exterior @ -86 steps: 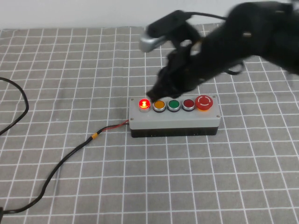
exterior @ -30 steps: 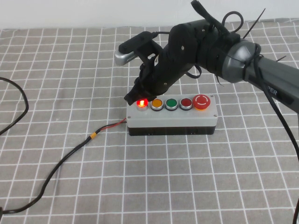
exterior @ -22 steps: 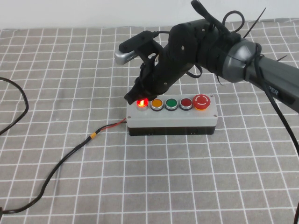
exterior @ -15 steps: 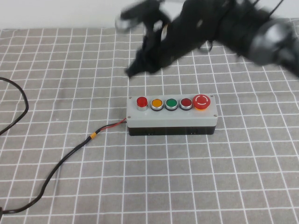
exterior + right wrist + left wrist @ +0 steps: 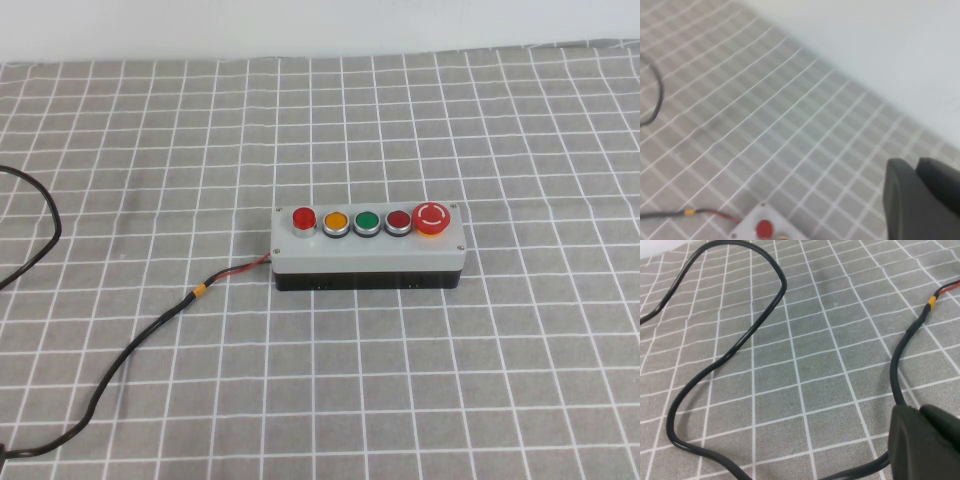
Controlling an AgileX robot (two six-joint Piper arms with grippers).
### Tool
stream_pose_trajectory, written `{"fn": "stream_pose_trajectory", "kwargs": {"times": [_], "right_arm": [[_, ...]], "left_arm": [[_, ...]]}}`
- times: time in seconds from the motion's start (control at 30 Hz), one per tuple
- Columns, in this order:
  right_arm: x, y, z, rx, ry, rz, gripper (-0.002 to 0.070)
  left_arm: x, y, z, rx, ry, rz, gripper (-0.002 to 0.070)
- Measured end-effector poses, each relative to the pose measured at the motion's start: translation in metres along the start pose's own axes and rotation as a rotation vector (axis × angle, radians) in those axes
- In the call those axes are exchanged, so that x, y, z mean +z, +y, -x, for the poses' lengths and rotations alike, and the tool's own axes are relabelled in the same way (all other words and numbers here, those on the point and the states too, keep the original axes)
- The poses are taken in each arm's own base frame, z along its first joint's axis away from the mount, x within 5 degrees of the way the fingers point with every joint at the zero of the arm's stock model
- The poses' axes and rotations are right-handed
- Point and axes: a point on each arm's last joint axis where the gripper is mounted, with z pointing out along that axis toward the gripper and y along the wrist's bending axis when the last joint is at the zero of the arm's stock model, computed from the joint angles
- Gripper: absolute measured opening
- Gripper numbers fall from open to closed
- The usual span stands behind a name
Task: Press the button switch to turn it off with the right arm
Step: 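Press the lit red button on the button box to turn it off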
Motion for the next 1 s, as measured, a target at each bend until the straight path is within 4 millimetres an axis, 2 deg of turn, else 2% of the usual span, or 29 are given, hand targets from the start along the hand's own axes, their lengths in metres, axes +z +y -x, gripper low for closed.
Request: {"fn": "stream_pose_trajectory", "kwargs": {"times": [0.07, 0.17, 0.23, 0.37, 0.53, 0.63, 0.8, 1.0], "right_arm": [[-0.031, -0.005, 0.002, 0.015, -0.041, -0.036, 0.003], [-0.069, -0.008, -0.008, 0.043, -0.072, -0.065, 0.003], [-0.09, -0.008, -0.026, 0.067, -0.084, -0.069, 0.0029], [-0.117, -0.002, -0.078, 0.116, -0.098, -0.059, 0.0029], [-0.144, 0.005, -0.145, 0.143, -0.148, -0.045, 0.003], [-0.159, 0.008, -0.174, 0.148, -0.166, -0.043, 0.003], [-0.18, 0.012, -0.203, 0.179, -0.15, -0.026, 0.0029], [-0.179, 0.018, -0.228, 0.225, -0.005, 0.011, 0.0029]], "left_arm": [[0.0, 0.0, 0.0, 0.0, 0.0, 0.0, -0.0003], [0.0, 0.0, 0.0, 0.0, 0.0, 0.0, -0.0003], [0.0, 0.0, 0.0, 0.0, 0.0, 0.0, -0.0003], [0.0, 0.0, 0.0, 0.0, 0.0, 0.0, -0.0003], [0.0, 0.0, 0.0, 0.0, 0.0, 0.0, -0.0003], [0.0, 0.0, 0.0, 0.0, 0.0, 0.0, -0.0003], [0.0, 0.0, 0.0, 0.0, 0.002, 0.0, -0.0003], [0.0, 0.0, 0.0, 0.0, 0.002, 0.0, -0.0003]]}}
